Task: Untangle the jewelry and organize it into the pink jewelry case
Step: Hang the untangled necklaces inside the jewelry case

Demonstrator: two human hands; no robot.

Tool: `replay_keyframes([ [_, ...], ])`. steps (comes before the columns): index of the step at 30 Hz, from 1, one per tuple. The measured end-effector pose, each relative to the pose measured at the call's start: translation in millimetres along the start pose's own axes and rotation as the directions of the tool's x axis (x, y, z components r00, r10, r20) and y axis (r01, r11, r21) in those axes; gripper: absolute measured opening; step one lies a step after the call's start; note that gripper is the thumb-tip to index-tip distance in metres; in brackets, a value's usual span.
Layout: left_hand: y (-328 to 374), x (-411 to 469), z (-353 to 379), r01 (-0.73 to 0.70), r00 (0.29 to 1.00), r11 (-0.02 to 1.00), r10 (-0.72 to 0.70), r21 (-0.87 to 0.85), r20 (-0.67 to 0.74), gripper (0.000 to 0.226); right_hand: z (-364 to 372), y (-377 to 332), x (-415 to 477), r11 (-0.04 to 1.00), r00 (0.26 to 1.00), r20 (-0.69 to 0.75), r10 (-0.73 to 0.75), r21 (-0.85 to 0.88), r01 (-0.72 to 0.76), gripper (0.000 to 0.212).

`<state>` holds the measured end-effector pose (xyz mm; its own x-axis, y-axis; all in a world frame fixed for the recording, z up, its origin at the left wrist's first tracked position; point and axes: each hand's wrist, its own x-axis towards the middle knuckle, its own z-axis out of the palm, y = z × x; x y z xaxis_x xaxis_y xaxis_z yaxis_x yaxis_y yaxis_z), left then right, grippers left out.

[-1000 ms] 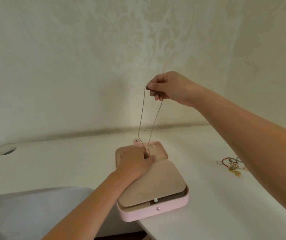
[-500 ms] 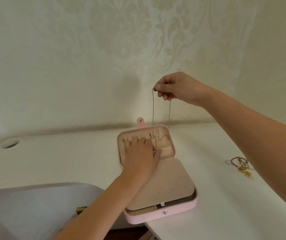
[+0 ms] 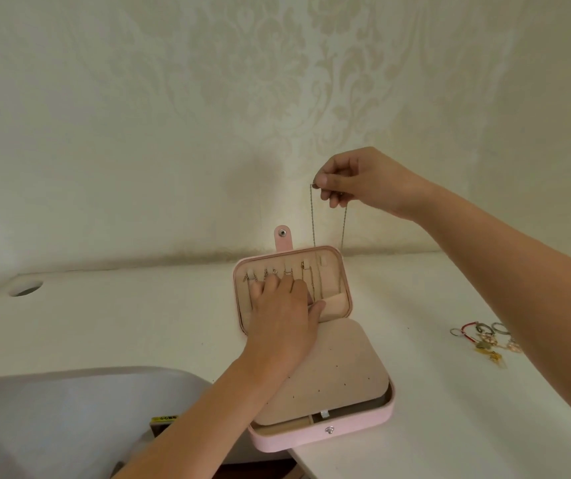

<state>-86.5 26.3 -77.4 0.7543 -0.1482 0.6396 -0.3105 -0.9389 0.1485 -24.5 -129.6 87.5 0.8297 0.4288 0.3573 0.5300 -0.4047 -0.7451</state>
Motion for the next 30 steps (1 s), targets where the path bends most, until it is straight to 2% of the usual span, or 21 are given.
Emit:
replay_keyframes([
  [5,-1,-2,2,-0.022,0.997,1.000,0.022,0.011,-0.072,0.031,21,22,-20,0.988,0.996,-0.076,-0.049,-0.147,0.037,0.010],
  [8,-1,-2,3,-0.037,0.995,0.999,0.038,0.017,-0.089,0.035,33,42,-30,0.955,0.984,-0.114,-0.139,-0.278,0.103,0.006],
  [12,-2,-2,4,-0.039,0.994,0.999,0.040,0.018,-0.104,0.036,42,62,-34,0.858,0.944,-0.134,-0.300,-0.470,0.207,0.006],
  [16,-4,-2,6,-0.042,0.993,0.999,0.045,0.029,-0.111,0.036,49,72,-35,0.716,0.861,-0.144,-0.488,-0.630,0.301,0.007],
  [19,-3,-3,5,-0.045,0.991,0.998,0.049,0.035,-0.122,0.035,51,80,-35,0.656,0.822,-0.133,-0.554,-0.678,0.332,0.006],
  [24,-3,-3,5,-0.048,0.990,0.998,0.053,0.036,-0.134,0.034,54,88,-35,0.652,0.798,-0.163,-0.580,-0.680,0.335,0.011],
  [30,-4,-3,7,-0.066,0.983,0.997,0.071,0.037,-0.166,0.034,53,100,-42,0.606,0.787,-0.132,-0.602,-0.717,0.344,0.025],
])
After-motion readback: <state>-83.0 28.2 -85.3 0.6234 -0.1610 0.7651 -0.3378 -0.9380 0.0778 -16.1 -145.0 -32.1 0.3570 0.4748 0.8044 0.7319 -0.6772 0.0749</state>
